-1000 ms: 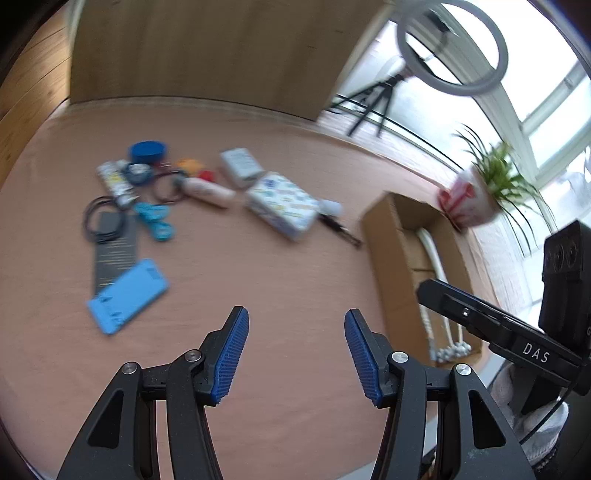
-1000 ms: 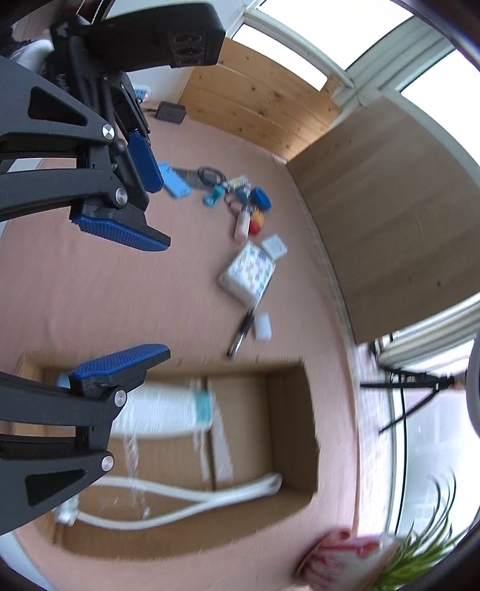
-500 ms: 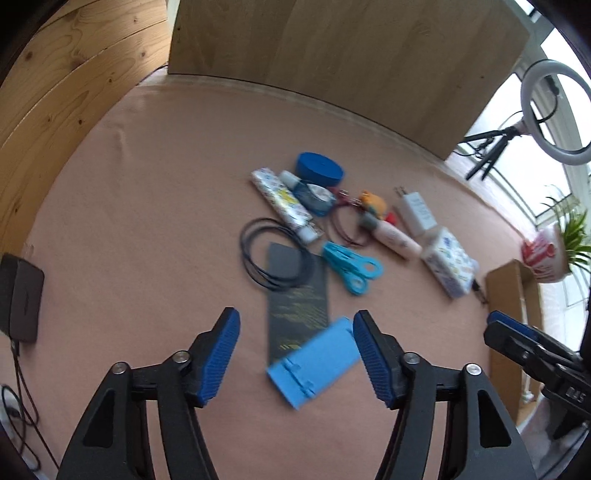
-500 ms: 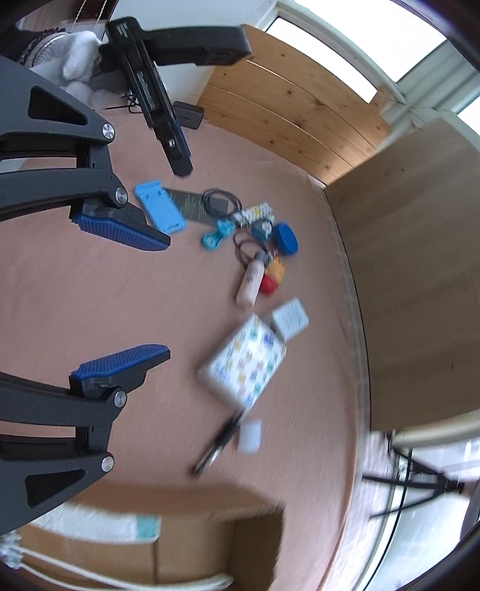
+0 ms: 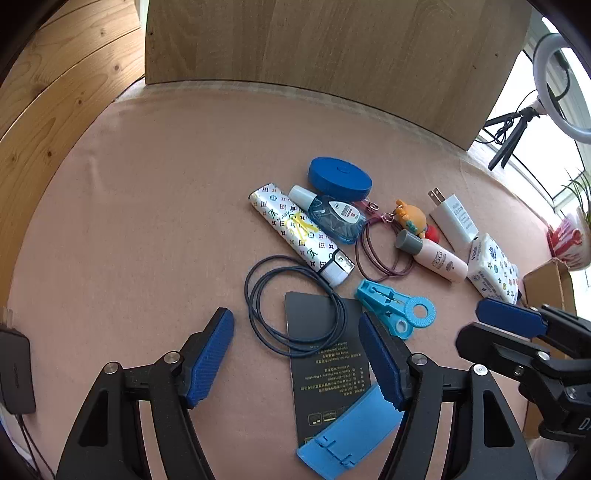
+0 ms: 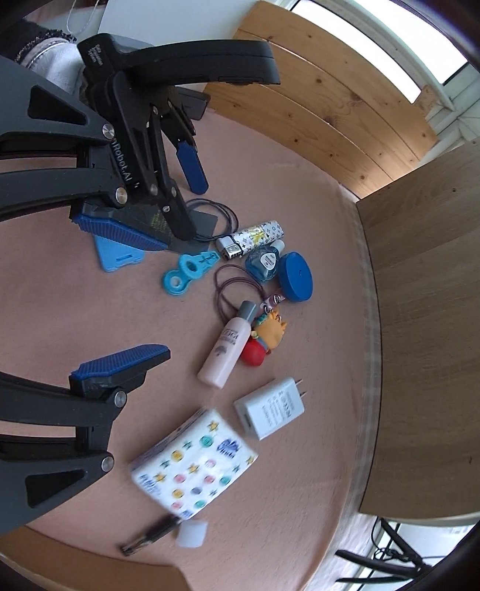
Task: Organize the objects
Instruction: 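Grasp the blue clip with the right tool while the left tool grasps the dark blue cable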
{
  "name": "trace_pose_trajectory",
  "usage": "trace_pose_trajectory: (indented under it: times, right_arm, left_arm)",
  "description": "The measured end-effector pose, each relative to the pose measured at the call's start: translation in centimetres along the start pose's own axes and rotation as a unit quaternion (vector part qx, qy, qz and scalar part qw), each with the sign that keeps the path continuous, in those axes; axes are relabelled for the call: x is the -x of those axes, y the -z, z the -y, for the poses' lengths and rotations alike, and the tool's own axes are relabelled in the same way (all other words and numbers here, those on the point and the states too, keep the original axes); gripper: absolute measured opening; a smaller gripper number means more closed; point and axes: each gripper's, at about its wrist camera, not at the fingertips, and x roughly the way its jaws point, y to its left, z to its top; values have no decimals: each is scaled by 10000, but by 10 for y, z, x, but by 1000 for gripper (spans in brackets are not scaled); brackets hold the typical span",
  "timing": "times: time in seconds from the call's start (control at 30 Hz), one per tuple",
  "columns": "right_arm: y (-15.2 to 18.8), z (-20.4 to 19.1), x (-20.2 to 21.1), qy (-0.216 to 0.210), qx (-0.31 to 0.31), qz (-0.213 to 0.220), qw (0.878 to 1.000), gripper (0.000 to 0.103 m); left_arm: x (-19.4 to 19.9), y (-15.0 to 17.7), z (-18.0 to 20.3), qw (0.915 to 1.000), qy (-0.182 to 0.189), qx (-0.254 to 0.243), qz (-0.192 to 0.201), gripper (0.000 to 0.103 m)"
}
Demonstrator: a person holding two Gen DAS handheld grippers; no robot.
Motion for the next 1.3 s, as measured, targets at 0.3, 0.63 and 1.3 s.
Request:
trace_pose_trajectory:
  times: [0.3,0.63,1.3]
  right_arm:
    - [-15,-14,-26,86,303,-259,9992,49]
    - [-20,-31,-48,220,588,-452,9970,46]
    - [5,-8,-16,-124,86,-306,9994,18]
  left_arm:
    - [5,2,-14,9996,-214,-129,92,26]
    - [9,5,-36,9997,-74,212,117,4]
    - [55,31,-43,9946,425,837,446,3]
